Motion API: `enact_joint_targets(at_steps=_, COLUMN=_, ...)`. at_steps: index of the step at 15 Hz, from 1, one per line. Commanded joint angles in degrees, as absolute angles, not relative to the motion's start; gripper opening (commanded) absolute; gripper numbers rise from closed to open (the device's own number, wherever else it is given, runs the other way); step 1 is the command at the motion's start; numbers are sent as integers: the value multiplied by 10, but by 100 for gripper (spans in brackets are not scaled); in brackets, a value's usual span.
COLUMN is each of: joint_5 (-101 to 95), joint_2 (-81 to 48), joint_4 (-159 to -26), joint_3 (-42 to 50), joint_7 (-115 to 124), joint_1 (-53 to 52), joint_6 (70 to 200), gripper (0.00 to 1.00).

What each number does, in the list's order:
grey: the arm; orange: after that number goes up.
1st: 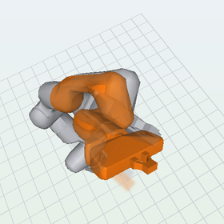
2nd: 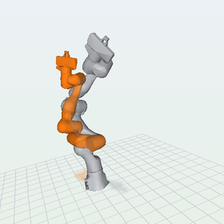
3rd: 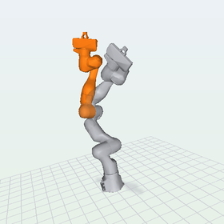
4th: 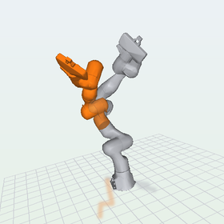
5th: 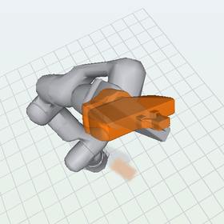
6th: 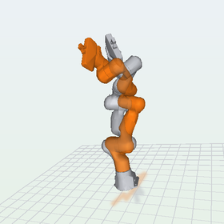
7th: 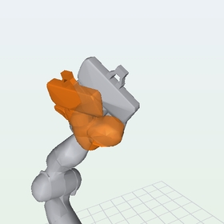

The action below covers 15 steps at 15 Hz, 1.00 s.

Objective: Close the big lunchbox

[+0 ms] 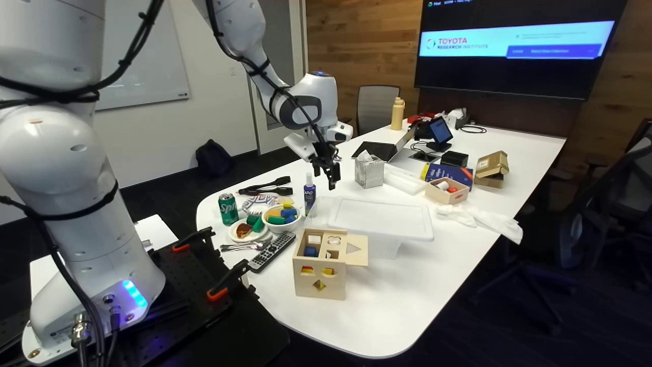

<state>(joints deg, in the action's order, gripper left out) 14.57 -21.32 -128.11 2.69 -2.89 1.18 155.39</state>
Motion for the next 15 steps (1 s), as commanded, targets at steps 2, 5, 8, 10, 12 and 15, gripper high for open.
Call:
enact_joint_targets(at_steps=2, joint_5=143, joint_2=-282, joint_4=-1220, joint_3=24, joint_7=36, joint_1=29, joint_6=1567, gripper=100)
enact_joint_targets(at_steps=5, joint_5=150, joint_2=-311, joint_4=-1193, joint_3=19, joint_7=47, joint_1=45, joint_6=1560, gripper=100)
enact_joint_targets(at_steps=8, joint_5=160, joint_2=-348, joint_4=-1156, joint_3=-5, joint_7=26, joint_1=71, joint_6=1546, gripper=100)
enact_joint_targets(at_steps=10, joint_5=157, joint_2=-370, joint_4=-1136, joint_3=-13, joint_7=25, joint_1=80, joint_6=1547, gripper=100)
enact_joint_targets(at_steps=12, joint_5=153, joint_2=-389, joint_4=-1120, joint_3=-16, joint_7=28, joint_1=83, joint_6=1544, gripper=100)
enact_joint_targets(at_steps=15, joint_5=147, joint_2=-409, joint_4=-1100, joint_3=-15, joint_7=32, joint_1=80, joint_6=1537, gripper=100)
